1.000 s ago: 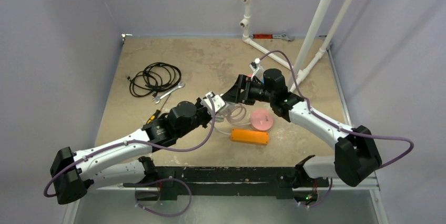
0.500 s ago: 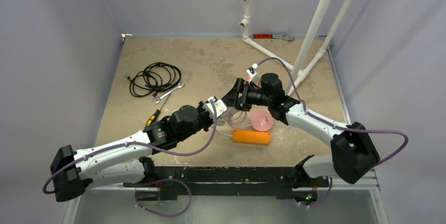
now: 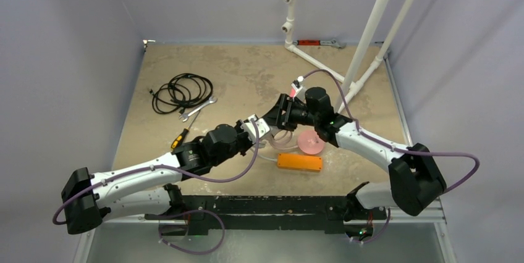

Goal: Pull the plug off the socket
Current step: Remove the plug from the socket.

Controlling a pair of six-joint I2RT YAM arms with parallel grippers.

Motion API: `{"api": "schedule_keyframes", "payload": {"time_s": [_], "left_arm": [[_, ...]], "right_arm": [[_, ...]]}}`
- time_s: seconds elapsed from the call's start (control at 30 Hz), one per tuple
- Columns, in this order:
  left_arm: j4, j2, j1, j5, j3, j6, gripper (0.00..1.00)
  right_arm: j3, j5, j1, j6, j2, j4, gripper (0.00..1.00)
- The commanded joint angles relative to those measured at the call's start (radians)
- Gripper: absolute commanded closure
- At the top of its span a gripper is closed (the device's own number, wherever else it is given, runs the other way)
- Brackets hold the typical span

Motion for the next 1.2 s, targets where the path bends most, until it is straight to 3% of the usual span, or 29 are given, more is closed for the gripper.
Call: {"api": "schedule_keyframes", "payload": {"time_s": [0.0,0.13,0.3,0.5,0.63,0.83,0.93,1.17], "left_arm": [[0.125,0.008,-0.009,0.045,0.065,0.011,1.00],[0.114,0.021,-0.009,0.067,0.076,-0.003,0.97],[0.096,0.051,-0.009,0.101,0.096,-0.025,0.98],[0.041,0.100,-0.009,0.169,0.155,-0.061,0.64],[0.041,0.098,-0.007,0.164,0.165,-0.083,0.41],[-0.040,0.108,-0.007,0.237,0.192,-0.091,0.18],[-0.062,0.111,0.006,0.253,0.203,-0.094,0.12],[-0.049,0.132,0.089,0.342,0.211,-0.143,0.09]], "right_arm": [[0.025,0.027,0.031,-0.032,-0.060,-0.008,0.58],[0.047,0.156,0.039,-0.075,-0.104,-0.086,0.80],[0.048,0.263,0.074,-0.098,-0.150,-0.118,0.92],[0.042,0.457,0.150,-0.101,-0.171,-0.158,1.00],[0.069,0.556,0.184,-0.100,-0.189,-0.235,1.00],[0.092,0.714,0.223,-0.102,-0.222,-0.336,1.00],[0.109,0.768,0.236,-0.103,-0.226,-0.385,1.00],[0.161,0.822,0.259,-0.101,-0.211,-0.453,1.00]]}}
